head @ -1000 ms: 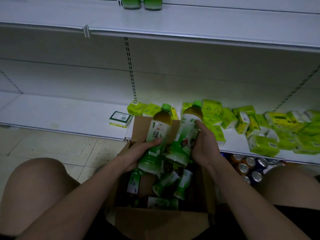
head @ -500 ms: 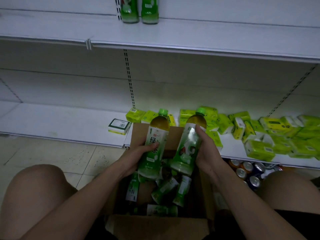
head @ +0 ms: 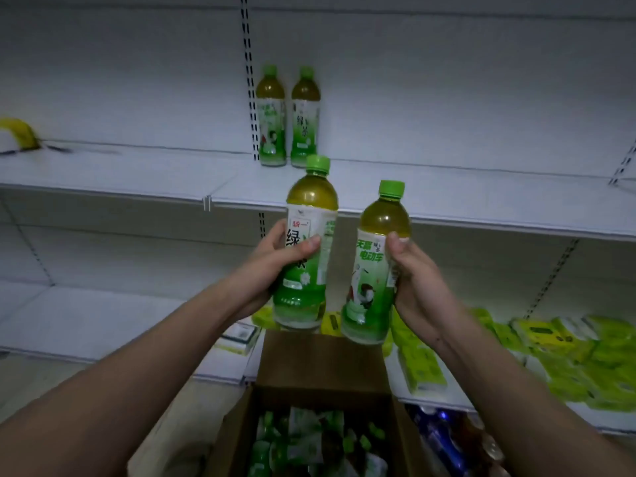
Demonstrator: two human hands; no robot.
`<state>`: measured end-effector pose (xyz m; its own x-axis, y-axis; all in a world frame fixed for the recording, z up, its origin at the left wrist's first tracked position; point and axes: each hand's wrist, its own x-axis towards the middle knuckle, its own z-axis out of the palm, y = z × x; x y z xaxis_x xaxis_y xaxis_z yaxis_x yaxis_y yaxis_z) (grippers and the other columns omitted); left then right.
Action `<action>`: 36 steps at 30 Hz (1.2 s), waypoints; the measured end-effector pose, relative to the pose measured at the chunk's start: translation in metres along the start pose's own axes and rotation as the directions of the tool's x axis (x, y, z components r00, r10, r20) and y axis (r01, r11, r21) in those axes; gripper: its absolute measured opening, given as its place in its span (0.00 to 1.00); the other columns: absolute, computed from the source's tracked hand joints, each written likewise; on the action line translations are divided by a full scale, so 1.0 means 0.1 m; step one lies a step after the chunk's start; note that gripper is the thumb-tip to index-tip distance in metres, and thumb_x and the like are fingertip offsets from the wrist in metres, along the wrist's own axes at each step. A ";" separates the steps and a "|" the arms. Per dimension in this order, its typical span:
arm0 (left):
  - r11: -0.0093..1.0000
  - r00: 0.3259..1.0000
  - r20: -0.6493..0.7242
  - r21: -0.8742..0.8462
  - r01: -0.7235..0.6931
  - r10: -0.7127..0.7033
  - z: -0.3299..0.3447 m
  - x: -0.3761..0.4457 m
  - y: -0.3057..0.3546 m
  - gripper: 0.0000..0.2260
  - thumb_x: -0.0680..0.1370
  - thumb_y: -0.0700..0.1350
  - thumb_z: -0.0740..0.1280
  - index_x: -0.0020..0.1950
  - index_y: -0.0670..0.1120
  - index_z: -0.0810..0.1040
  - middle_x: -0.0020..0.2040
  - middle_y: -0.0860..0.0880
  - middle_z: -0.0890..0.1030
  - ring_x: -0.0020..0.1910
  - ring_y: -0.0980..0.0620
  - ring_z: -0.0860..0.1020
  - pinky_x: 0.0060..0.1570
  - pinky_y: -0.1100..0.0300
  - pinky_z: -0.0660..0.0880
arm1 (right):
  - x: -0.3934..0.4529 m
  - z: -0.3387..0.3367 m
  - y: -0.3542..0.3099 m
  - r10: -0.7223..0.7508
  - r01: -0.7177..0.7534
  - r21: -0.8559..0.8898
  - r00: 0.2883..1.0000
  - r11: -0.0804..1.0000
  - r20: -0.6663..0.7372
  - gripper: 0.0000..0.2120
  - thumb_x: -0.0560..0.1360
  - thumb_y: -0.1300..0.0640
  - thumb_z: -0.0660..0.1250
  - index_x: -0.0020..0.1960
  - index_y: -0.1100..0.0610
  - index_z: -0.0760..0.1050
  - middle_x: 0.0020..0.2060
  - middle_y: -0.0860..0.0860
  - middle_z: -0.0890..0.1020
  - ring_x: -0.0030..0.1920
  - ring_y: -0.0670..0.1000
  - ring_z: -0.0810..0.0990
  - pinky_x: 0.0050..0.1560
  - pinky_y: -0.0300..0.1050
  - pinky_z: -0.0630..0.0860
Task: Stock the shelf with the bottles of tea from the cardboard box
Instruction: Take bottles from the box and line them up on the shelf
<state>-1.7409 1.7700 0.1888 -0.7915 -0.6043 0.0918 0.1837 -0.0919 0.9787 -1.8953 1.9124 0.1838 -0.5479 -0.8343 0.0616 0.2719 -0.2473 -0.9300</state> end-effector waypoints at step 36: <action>0.835 0.961 -0.170 0.542 -0.093 0.217 -0.10 1.61 0.67 0.40 0.67 0.39 0.78 0.75 0.48 0.62 0.66 0.49 0.73 0.56 0.49 0.78 0.54 0.55 0.77 | 1.46 -0.14 -0.87 -0.240 0.201 -0.743 0.969 0.638 0.056 0.30 0.73 0.60 0.72 0.71 0.51 0.63 0.58 0.48 0.74 0.50 0.47 0.77 0.43 0.34 0.73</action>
<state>-1.8500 1.6587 0.2673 -0.6217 -0.7354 0.2696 -0.0888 0.4082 0.9086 -2.0103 1.8194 0.2689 -0.5522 -0.7766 0.3033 -0.5246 0.0409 -0.8503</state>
